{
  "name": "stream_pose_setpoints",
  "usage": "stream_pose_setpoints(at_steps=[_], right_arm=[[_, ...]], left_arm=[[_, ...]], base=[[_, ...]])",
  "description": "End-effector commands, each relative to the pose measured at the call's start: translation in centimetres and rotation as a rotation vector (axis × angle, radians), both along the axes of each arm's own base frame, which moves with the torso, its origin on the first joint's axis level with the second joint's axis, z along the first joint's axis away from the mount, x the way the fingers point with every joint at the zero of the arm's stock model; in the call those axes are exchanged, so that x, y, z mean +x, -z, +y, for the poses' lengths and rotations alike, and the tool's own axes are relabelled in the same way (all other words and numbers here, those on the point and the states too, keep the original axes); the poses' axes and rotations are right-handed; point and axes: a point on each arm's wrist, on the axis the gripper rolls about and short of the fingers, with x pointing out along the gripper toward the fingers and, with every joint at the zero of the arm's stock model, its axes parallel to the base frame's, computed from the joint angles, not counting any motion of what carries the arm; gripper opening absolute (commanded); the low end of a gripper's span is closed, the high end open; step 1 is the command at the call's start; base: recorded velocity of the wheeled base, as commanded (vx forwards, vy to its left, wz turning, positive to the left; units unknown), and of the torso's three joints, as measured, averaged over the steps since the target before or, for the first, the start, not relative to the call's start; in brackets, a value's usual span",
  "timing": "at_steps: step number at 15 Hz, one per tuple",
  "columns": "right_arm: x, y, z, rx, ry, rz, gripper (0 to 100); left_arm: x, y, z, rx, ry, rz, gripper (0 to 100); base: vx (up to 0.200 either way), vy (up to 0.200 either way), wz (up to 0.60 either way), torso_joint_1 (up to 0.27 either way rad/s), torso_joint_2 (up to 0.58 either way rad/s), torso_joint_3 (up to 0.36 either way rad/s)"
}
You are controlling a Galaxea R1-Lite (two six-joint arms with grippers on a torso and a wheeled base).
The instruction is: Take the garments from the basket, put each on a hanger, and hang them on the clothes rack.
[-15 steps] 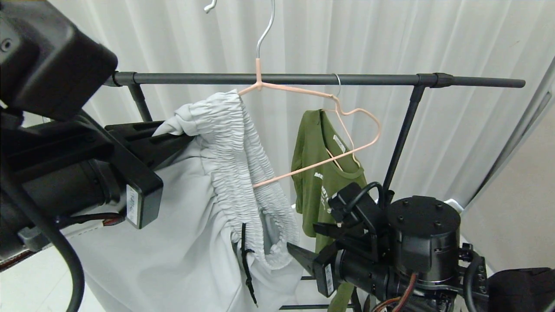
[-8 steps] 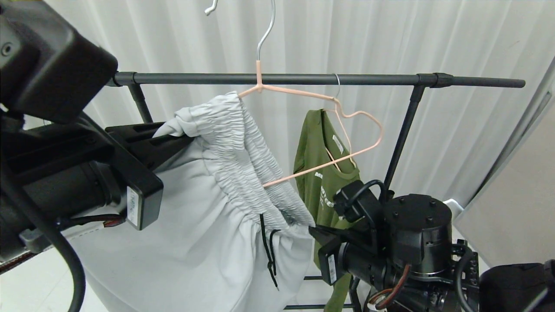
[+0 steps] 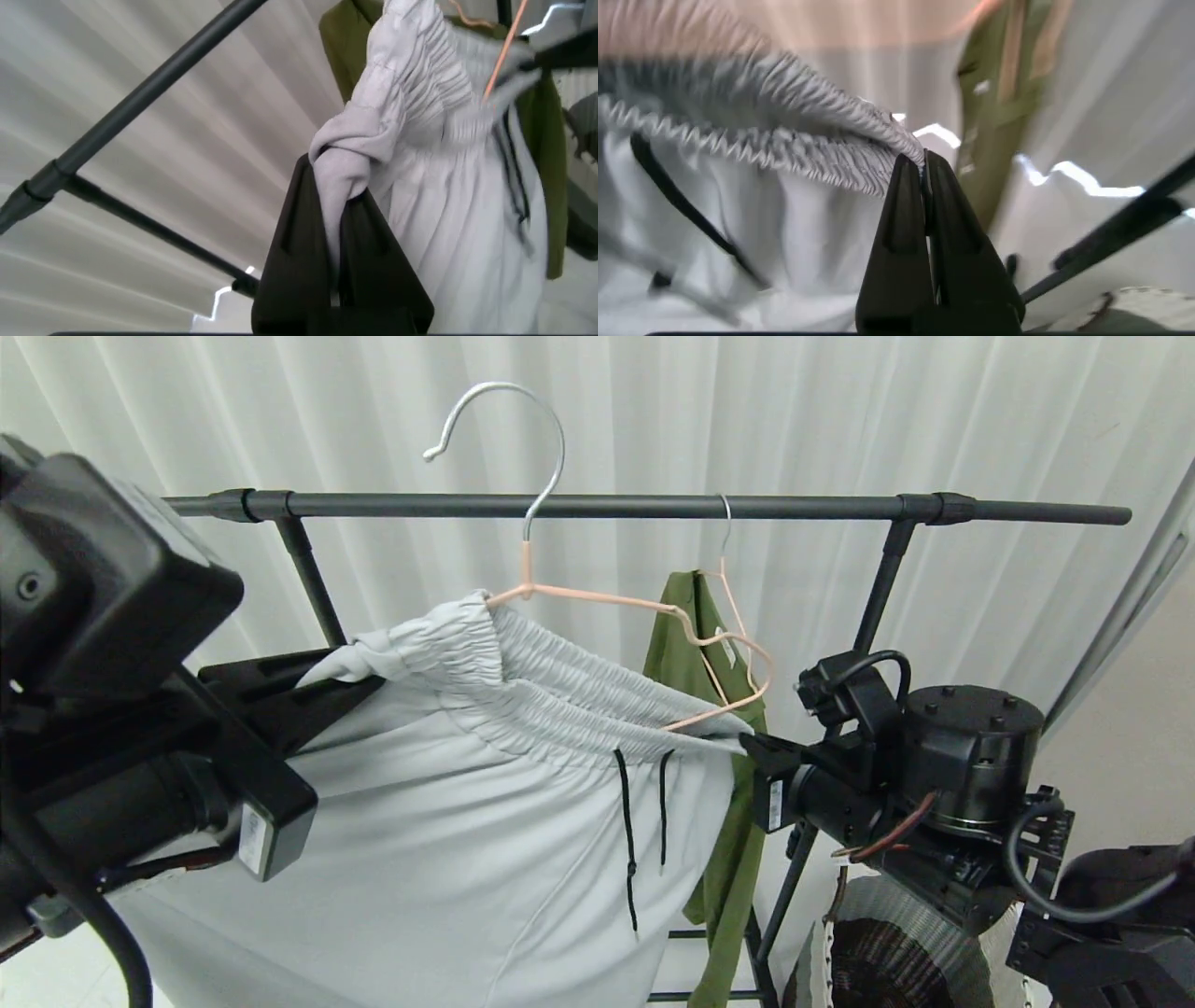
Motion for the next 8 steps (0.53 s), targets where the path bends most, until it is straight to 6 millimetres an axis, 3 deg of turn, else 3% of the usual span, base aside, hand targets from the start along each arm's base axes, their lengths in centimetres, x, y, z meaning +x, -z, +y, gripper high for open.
stream_pose_setpoints(at_steps=[1,8], right_arm=[[0.2,-0.6,-0.7,0.007,0.023,-0.018,0],[-0.1,-2.3,-1.8,0.033,0.036,-0.068,0]], left_arm=[[-0.5,0.6,0.6,0.016,-0.005,-0.001,0],[-0.5,2.3,1.7,0.118,-0.035,0.006,0]], base=[[0.0,0.0,0.0,0.0,0.0,0.0],[0.0,0.0,0.0,0.0,0.0,0.0]])
